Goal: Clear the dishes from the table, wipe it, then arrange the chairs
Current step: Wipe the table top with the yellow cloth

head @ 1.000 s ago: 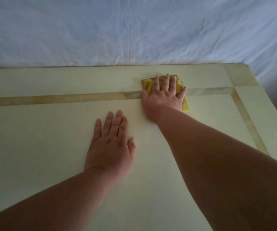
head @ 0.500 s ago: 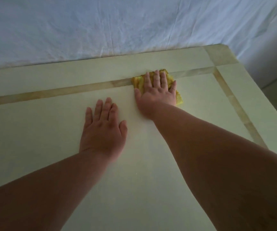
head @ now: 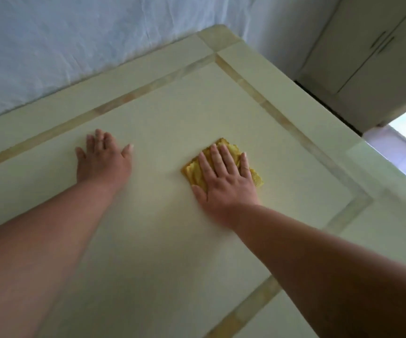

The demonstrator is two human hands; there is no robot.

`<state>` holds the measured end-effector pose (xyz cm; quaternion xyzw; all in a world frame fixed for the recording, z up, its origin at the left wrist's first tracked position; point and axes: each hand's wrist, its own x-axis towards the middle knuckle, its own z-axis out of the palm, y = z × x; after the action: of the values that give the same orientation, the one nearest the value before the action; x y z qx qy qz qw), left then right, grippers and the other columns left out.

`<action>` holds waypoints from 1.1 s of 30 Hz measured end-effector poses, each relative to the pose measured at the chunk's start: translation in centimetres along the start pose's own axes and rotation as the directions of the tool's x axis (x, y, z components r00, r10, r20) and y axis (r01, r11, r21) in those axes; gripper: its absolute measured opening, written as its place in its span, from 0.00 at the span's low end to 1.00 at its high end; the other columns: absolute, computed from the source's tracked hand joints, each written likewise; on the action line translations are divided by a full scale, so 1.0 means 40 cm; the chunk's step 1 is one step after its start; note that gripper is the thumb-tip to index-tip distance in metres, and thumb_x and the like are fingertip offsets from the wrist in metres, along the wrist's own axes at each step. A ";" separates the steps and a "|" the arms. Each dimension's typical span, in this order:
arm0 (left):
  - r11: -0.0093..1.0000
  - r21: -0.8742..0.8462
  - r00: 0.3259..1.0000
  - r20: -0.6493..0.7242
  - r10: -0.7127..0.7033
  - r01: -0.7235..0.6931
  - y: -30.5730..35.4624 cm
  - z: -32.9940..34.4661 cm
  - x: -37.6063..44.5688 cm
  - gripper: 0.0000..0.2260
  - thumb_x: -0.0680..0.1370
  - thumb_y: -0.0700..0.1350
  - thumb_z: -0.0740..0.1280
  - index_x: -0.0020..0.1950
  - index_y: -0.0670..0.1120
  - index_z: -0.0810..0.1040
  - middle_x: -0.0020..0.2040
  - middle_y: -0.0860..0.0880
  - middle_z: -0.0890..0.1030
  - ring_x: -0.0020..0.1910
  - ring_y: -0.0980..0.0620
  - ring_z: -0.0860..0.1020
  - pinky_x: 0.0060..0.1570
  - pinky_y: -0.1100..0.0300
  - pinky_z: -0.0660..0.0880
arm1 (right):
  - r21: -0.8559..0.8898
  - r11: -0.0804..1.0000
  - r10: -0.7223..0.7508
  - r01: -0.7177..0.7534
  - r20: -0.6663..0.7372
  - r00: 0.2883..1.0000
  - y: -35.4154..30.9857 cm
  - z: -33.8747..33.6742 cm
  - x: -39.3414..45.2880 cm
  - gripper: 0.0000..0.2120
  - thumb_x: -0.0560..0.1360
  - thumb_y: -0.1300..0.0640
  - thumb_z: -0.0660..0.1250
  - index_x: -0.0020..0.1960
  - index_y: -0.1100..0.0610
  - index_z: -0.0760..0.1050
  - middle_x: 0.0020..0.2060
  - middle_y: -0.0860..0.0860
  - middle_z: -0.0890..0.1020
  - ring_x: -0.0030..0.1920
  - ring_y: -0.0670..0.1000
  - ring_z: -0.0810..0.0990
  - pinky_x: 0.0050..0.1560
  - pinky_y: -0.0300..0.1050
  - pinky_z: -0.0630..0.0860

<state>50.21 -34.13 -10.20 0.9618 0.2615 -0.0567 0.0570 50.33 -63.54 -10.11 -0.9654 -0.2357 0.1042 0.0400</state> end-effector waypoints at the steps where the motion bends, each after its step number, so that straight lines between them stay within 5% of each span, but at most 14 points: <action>1: 1.000 -0.004 1.000 0.013 -0.007 0.007 0.009 -0.011 -0.009 0.34 0.87 0.60 0.50 0.84 0.36 0.59 0.86 0.37 0.57 0.86 0.38 0.55 0.82 0.35 0.51 | 0.007 1.000 0.002 -0.003 0.005 1.000 0.020 0.003 -0.047 0.39 0.83 0.29 0.42 0.89 0.45 0.41 0.89 0.50 0.41 0.87 0.53 0.35 0.83 0.67 0.35; 15: 0.888 -0.009 0.884 0.088 0.459 -0.460 0.380 0.050 -0.413 0.35 0.87 0.62 0.51 0.85 0.38 0.59 0.88 0.39 0.54 0.87 0.40 0.50 0.83 0.37 0.48 | 0.006 0.997 0.081 -0.081 0.091 0.993 0.333 0.023 -0.559 0.39 0.83 0.28 0.46 0.89 0.45 0.45 0.89 0.50 0.44 0.87 0.55 0.36 0.85 0.68 0.42; 24: 0.935 -0.229 0.961 -0.114 0.251 -0.271 0.369 0.081 -0.267 0.26 0.87 0.49 0.63 0.79 0.33 0.69 0.83 0.33 0.64 0.84 0.32 0.60 0.82 0.34 0.55 | 0.001 0.986 0.164 -0.164 0.059 0.985 0.319 0.056 -0.498 0.37 0.86 0.32 0.46 0.89 0.50 0.49 0.88 0.55 0.46 0.88 0.59 0.38 0.82 0.76 0.44; 33: 0.973 -0.112 0.968 -0.179 0.179 -0.200 0.325 0.064 -0.019 0.25 0.87 0.51 0.61 0.81 0.38 0.70 0.83 0.34 0.64 0.84 0.31 0.58 0.81 0.34 0.54 | 0.025 0.997 0.076 -0.079 0.095 0.993 0.267 -0.009 -0.201 0.37 0.84 0.31 0.38 0.88 0.47 0.36 0.86 0.54 0.33 0.84 0.57 0.25 0.80 0.72 0.30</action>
<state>55.97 -45.98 -11.56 0.9781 0.1753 0.0471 0.1020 48.21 -76.76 -9.63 -0.9671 -0.1982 0.1545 0.0386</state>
